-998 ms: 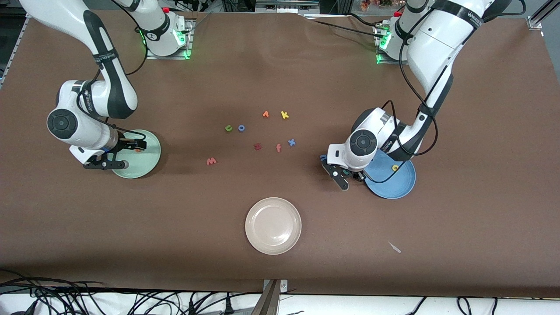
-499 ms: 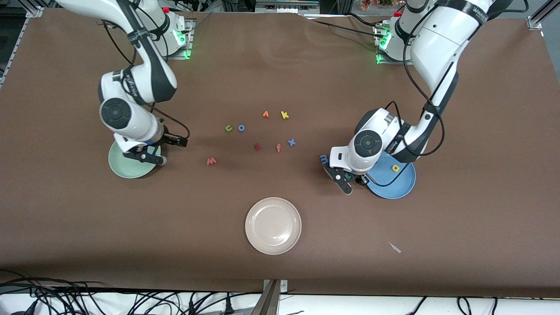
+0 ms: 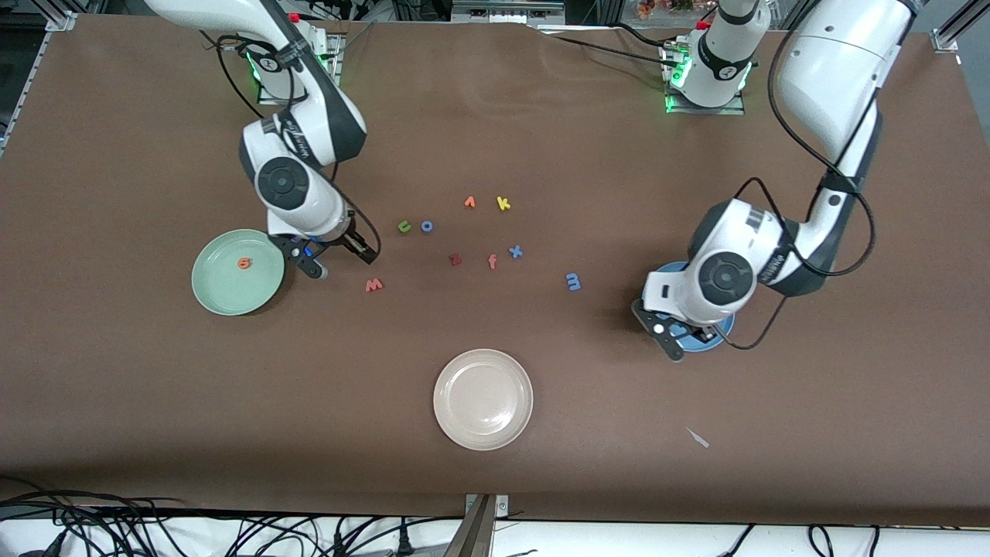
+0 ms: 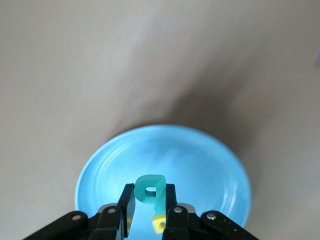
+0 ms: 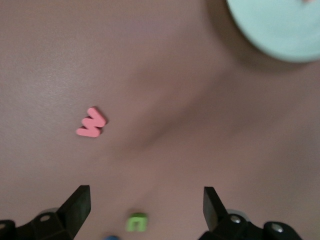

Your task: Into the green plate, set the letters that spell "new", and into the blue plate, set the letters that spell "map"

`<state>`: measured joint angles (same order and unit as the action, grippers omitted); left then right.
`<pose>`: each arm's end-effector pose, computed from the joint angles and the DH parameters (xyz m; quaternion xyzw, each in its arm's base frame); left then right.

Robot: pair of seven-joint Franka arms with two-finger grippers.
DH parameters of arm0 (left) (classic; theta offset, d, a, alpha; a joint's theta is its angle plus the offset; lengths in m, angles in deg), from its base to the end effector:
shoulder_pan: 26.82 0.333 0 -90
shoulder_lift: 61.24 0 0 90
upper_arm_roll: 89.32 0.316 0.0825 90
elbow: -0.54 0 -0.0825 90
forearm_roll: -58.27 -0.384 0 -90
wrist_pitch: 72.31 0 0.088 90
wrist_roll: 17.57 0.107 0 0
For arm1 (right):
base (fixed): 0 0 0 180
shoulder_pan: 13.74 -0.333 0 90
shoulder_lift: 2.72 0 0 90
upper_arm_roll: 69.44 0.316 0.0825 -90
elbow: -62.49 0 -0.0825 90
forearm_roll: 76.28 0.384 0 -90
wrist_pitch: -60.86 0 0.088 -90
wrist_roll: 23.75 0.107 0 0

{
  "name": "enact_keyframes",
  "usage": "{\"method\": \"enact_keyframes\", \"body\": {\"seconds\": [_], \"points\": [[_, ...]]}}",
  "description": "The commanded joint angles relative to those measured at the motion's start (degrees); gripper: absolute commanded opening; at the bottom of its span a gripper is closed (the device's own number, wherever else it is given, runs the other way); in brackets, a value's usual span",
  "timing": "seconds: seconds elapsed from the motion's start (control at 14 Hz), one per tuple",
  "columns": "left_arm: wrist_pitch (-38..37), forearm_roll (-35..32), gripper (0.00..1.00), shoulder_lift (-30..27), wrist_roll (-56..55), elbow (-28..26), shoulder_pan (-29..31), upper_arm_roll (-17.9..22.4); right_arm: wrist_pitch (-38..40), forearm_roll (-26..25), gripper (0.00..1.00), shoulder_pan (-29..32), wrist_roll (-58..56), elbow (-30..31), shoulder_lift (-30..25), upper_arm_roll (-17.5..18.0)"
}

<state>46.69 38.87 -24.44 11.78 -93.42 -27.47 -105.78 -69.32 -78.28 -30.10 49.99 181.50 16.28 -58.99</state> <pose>0.6488 -0.1602 0.2397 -0.8821 0.4604 0.0894 0.0435 0.5116 0.2562 0.2597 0.9188 -0.3888 -0.0549 0.0392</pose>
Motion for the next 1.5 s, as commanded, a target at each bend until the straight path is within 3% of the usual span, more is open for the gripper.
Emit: {"method": "enact_keyframes", "body": {"seconds": [0.0, 0.21, 0.5, 0.86, 1.14, 1.43], "points": [[-0.7, -1.3, 1.00, 0.2, 0.5, -0.1, -0.1, -0.6, -3.6, -0.3, 1.00, -4.2, 14.7, 1.3, 0.2, -0.2], [-0.7, -0.6, 1.00, -0.1, -1.6, 0.2, -1.2, -1.6, -9.5, -0.4, 1.00, -4.8, 17.7, 5.1, -0.5, -0.1], [-0.6, -0.5, 1.00, 0.3, -22.3, 0.4, -7.9, -2.0, -19.2, -0.4, 1.00, -7.2, 23.4, 10.5, -0.9, 0.3], [0.1, 3.2, 1.00, 1.7, -48.2, 0.4, -14.2, -1.9, -20.2, -0.5, 1.00, -8.0, 25.2, 13.3, -1.6, 1.6], [5.9, 3.7, 1.00, 3.9, -69.2, -0.1, -16.0, -1.9, -29.1, -0.5, 1.00, -8.1, 25.2, 19.6, -2.6, 1.7], [8.7, 3.7, 1.00, 4.7, -82.7, -1.5, -16.8, -1.9, -29.6, -0.7, 1.00, -9.2, 25.0, 19.6, -1.6, 1.7]]}}
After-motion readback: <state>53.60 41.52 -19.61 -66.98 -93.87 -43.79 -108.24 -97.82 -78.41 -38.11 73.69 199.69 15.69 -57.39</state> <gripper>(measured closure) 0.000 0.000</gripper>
